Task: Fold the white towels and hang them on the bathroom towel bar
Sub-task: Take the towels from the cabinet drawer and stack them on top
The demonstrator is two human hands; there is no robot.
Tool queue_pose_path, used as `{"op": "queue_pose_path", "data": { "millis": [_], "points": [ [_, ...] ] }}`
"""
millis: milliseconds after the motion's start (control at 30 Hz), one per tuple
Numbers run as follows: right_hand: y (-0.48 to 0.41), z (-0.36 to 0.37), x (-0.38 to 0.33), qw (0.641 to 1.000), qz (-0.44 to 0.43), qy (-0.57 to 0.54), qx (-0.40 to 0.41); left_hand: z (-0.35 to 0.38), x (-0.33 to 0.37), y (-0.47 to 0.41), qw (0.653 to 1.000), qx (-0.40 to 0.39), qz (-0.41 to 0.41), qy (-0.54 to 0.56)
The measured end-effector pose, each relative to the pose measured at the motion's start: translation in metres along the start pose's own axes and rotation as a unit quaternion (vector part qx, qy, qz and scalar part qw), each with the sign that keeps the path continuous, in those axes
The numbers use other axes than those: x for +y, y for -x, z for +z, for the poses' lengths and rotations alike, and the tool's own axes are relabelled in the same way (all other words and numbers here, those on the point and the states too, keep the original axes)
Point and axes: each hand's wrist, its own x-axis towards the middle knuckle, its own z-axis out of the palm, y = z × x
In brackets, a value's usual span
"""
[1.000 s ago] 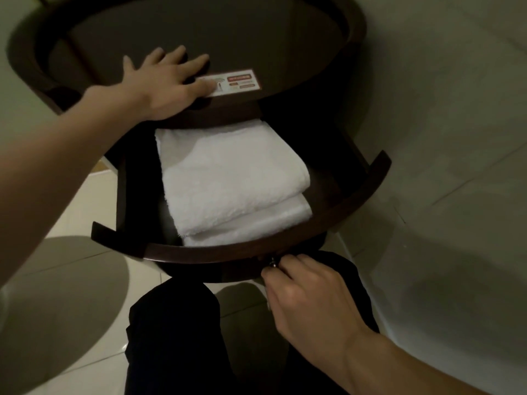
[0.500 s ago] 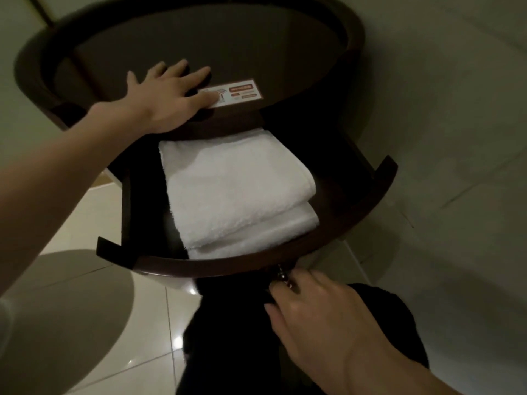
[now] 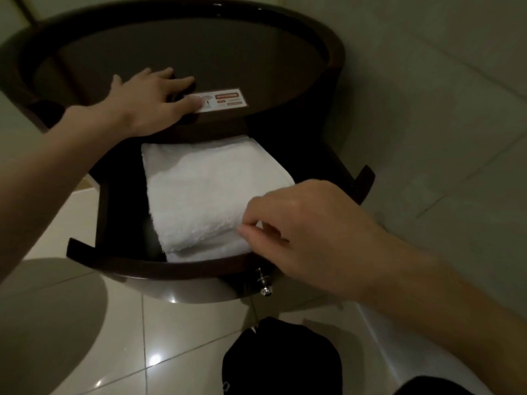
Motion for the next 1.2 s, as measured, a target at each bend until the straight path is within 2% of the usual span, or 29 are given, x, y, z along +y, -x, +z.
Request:
{"op": "queue_pose_path", "data": {
  "millis": [133, 333, 533, 633, 733, 833, 1100, 1200],
  "points": [
    [-0.017, 0.01, 0.007, 0.999, -0.036, 0.029, 0.004, -0.001, 0.016, 0.023, 0.99, 0.126, 0.035, 0.051],
    [-0.034, 0.027, 0.02, 0.996, -0.066, 0.041, 0.042, -0.004, 0.046, 0.071, 0.97, 0.148, 0.147, 0.122],
    [-0.043, 0.029, 0.03, 0.993, -0.074, 0.065, 0.068, 0.0, 0.066, 0.124, 0.973, 0.129, 0.175, 0.084],
    [-0.046, 0.02, 0.036, 0.993, -0.052, 0.102, 0.013, 0.003, 0.072, 0.152, 0.974, 0.128, 0.155, 0.107],
    [-0.047, 0.014, 0.039, 0.991, -0.027, 0.118, -0.056, 0.009, 0.076, 0.173, 0.98, 0.072, 0.152, 0.105],
    [-0.051, 0.015, 0.041, 0.988, -0.034, 0.133, -0.072, 0.014, 0.078, 0.178, 0.988, 0.028, 0.138, 0.055],
    [-0.064, 0.031, 0.049, 0.972, -0.055, 0.205, -0.098, 0.013, 0.083, 0.168, 0.993, -0.009, 0.118, 0.003],
    [-0.066, 0.037, 0.049, 0.971, -0.062, 0.214, -0.083, 0.01, 0.083, 0.162, 0.993, -0.022, 0.118, -0.013]
  ]
}}
